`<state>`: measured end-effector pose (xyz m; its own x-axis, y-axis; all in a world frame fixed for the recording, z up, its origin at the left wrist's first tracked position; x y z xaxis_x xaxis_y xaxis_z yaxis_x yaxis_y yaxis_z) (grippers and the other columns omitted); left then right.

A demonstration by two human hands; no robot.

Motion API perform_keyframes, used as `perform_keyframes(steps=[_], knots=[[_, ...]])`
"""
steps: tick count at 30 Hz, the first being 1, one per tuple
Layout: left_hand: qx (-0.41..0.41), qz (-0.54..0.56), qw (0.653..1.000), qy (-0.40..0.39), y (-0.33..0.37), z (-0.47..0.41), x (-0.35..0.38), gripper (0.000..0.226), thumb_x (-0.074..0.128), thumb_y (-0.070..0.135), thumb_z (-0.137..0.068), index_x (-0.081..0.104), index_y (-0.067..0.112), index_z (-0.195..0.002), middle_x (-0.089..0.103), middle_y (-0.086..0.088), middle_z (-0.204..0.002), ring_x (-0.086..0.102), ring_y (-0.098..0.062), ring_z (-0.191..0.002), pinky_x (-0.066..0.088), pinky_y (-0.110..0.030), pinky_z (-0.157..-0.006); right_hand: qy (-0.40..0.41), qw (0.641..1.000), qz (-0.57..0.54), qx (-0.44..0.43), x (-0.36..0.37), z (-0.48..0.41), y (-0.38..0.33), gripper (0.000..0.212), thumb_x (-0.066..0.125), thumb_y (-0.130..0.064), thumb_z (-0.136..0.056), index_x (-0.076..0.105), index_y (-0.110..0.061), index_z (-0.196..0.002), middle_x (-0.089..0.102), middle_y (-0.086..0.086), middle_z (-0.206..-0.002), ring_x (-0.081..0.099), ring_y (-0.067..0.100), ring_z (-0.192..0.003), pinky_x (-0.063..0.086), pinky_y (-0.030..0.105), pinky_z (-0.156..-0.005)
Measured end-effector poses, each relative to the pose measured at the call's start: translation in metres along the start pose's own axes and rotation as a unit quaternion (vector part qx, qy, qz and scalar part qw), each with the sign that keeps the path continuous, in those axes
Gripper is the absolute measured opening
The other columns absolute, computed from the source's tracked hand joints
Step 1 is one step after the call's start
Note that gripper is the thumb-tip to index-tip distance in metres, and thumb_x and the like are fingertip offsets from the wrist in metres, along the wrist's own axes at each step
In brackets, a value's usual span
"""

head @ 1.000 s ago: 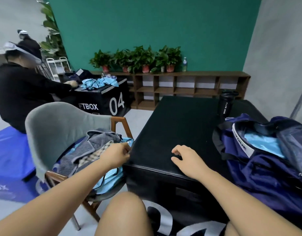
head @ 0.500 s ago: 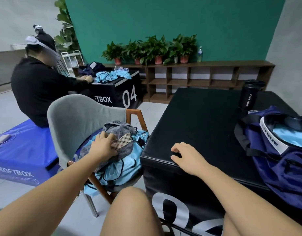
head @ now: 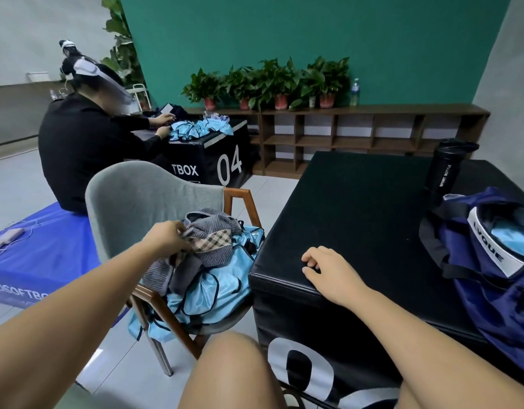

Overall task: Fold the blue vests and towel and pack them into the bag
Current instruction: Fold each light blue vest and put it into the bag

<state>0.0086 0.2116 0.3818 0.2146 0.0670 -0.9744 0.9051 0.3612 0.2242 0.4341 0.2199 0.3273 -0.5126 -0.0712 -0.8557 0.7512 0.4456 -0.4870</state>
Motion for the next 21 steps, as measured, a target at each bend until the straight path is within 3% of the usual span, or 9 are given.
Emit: perform_keyframes(steps=[3, 6, 12, 21], knots=[[-0.022, 0.066, 0.998, -0.004, 0.000, -0.015, -0.024, 0.037, 0.094, 0.036, -0.076, 0.074, 0.015, -0.098, 0.074, -0.005, -0.087, 0.068, -0.022, -0.075, 0.052, -0.031, -0.061, 0.011, 1.000, 0.002, -0.006, -0.002, -0.010, 0.003, 0.013, 0.058, -0.037, -0.104, 0.061, -0.034, -0.116, 0.057, -0.019, -0.102, 0.052, 0.004, -0.099, 0.054, 0.036, -0.087], [-0.047, 0.153, 0.987, -0.002, -0.005, -0.033, -0.045, 0.029, 0.093, 0.020, -0.076, 0.071, 0.003, -0.085, 0.070, -0.008, -0.067, 0.057, -0.021, -0.054, 0.044, -0.027, -0.047, 0.024, 1.000, -0.006, -0.002, -0.005, -0.024, 0.009, 0.011, 0.058, -0.040, -0.104, 0.062, -0.035, -0.113, 0.058, -0.017, -0.100, 0.054, 0.005, -0.096, 0.053, 0.036, -0.085], [-0.051, 0.281, 0.958, 0.014, 0.016, -0.069, -0.084, 0.021, 0.077, 0.002, -0.091, 0.060, 0.005, -0.080, 0.052, -0.011, -0.058, 0.041, -0.015, -0.039, 0.034, -0.023, -0.034, 0.035, 0.999, -0.009, 0.010, -0.005, -0.055, 0.020, 0.005, 0.060, -0.040, -0.102, 0.062, -0.036, -0.105, 0.059, -0.015, -0.091, 0.053, 0.004, -0.094, 0.053, 0.037, -0.084], [-0.035, 0.403, 0.901, 0.157, 0.068, -0.136, -0.139, 0.034, 0.074, 0.007, -0.096, 0.048, 0.018, -0.078, 0.060, -0.012, -0.068, 0.046, -0.017, -0.039, 0.035, -0.020, -0.033, 0.048, 0.999, 0.020, 0.002, 0.002, -0.073, 0.024, 0.010, 0.056, -0.050, -0.101, 0.059, -0.043, -0.106, 0.057, -0.012, -0.081, 0.054, 0.002, -0.089, 0.051, 0.031, -0.082]])
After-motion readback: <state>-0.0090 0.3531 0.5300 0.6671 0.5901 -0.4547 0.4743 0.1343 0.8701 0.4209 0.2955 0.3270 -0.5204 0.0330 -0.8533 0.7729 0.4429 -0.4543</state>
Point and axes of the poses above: each hand's wrist, its own z-axis away from the middle knuckle, its own x-axis out of the palm, y = z × x, the point moved 8 cm from there along -z, towards the middle knuckle
